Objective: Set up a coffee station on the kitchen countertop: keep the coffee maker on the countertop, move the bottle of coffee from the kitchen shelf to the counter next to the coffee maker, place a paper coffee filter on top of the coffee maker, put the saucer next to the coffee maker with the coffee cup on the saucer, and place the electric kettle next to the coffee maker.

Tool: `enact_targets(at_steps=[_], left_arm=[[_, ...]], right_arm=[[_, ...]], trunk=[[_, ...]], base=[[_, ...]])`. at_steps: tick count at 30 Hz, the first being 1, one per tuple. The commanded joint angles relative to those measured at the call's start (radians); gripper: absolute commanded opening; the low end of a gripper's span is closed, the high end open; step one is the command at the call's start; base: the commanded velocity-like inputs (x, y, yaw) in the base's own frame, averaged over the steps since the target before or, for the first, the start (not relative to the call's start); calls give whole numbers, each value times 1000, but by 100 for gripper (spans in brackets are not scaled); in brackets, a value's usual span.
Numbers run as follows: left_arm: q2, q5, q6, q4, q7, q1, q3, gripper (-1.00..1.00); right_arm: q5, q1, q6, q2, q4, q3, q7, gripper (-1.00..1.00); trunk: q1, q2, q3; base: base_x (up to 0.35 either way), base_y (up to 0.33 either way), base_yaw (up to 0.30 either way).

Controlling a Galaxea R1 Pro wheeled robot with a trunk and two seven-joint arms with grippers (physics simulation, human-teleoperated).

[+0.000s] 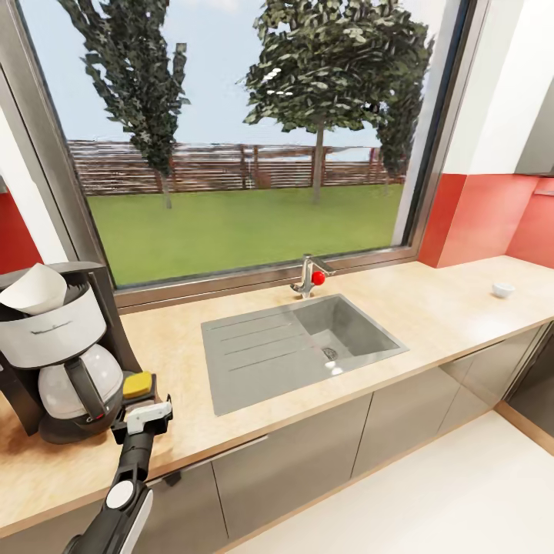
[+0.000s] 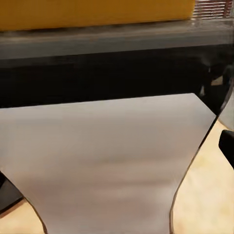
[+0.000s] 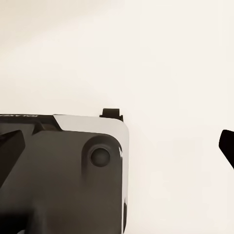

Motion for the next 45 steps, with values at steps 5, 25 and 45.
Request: enact_targets(at_steps=[5, 25, 45], left_arm=[[0, -4, -2, 1, 5, -1, -2, 100], [-1, -4, -2, 0, 4, -1, -2, 100], [-3, -5, -163, -16, -1, 113, -11, 100]], right_arm=[[10, -1, -3, 0, 1, -9, 4, 100], [10, -1, -3, 0, 2, -9, 4, 100], [10, -1, -3, 0, 2, -7, 4, 100]], trunk=[[1, -2, -2], [1, -2, -2], [1, -2, -2]], base=[[-154, 0, 0], [-169, -54, 0], [-81, -47, 0]])
